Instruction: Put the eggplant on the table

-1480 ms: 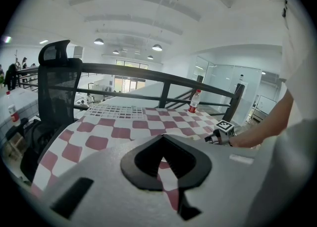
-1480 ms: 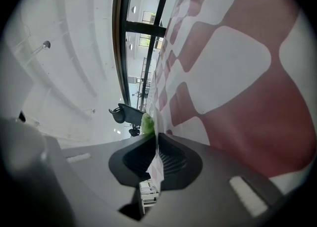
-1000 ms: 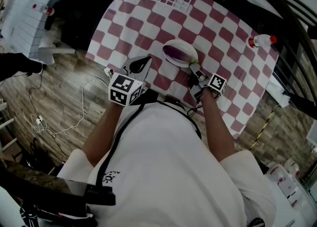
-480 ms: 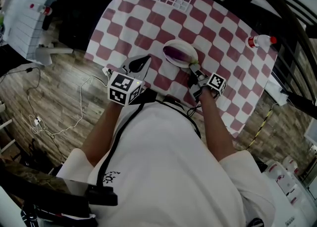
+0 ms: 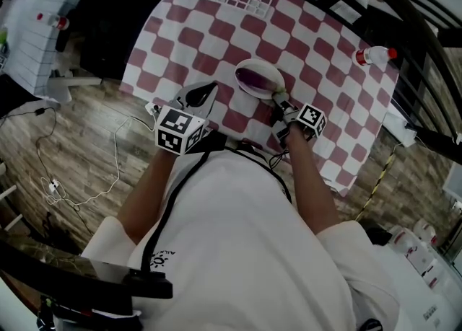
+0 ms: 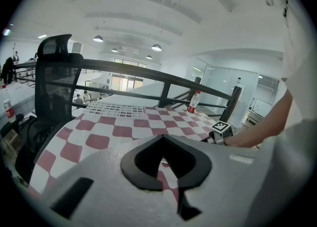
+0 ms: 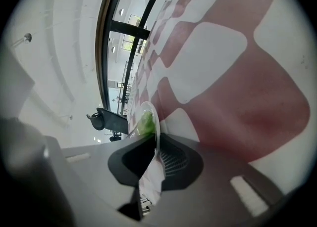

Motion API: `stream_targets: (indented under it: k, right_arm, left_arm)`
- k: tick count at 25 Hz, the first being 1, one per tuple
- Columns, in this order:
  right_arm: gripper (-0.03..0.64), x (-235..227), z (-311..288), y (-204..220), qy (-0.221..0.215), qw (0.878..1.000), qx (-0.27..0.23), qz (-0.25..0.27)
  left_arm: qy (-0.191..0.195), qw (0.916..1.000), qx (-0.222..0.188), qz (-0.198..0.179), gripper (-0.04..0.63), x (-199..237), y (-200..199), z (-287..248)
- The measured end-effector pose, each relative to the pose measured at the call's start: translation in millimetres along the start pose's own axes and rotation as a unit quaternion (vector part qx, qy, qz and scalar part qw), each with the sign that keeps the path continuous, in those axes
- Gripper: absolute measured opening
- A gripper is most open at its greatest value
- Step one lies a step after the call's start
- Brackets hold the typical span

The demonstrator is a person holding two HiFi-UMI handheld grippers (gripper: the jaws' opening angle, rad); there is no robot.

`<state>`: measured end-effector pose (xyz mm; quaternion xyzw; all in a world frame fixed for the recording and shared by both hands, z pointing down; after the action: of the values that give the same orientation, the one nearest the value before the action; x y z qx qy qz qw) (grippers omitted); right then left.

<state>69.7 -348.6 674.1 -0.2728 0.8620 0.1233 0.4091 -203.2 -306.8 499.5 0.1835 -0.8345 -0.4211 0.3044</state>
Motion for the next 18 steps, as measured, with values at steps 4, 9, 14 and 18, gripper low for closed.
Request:
stream_targets:
  k: [4, 9, 14, 18]
  right_arm:
    - [0.046, 2, 0, 2, 0.019, 1.0, -0.012, 0.002]
    - [0.099, 7, 2, 6, 0.024, 1.0, -0.017, 0.003]
    - [0.131, 7, 7, 10, 0.029, 0.999, -0.025, 0.016]
    - [0.141, 7, 10, 13, 0.03, 0.999, -0.027, 0.019]
  left_arm:
    - [0.009, 0.9999, 0.0, -0.004, 0.003, -1, 0, 1]
    - [0.017, 0.9998, -0.003, -0.01, 0.003, -4, -3, 1]
    - [0.02, 0.9996, -0.009, -0.017, 0.003, -8, -4, 5]
    - [0.02, 0.9995, -0.01, -0.021, 0.003, -11, -4, 8]
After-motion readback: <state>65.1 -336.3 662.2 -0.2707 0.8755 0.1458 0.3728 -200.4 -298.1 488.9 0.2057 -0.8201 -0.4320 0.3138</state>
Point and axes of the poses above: the fingertips, and each gripper's own axes: z backward along the fingers, x to its left, y out of its underside, the point moved 7 cm from there along z, backward along the fingers, and after that the axes turned 11 degrees about y, right-handed, at the moved point
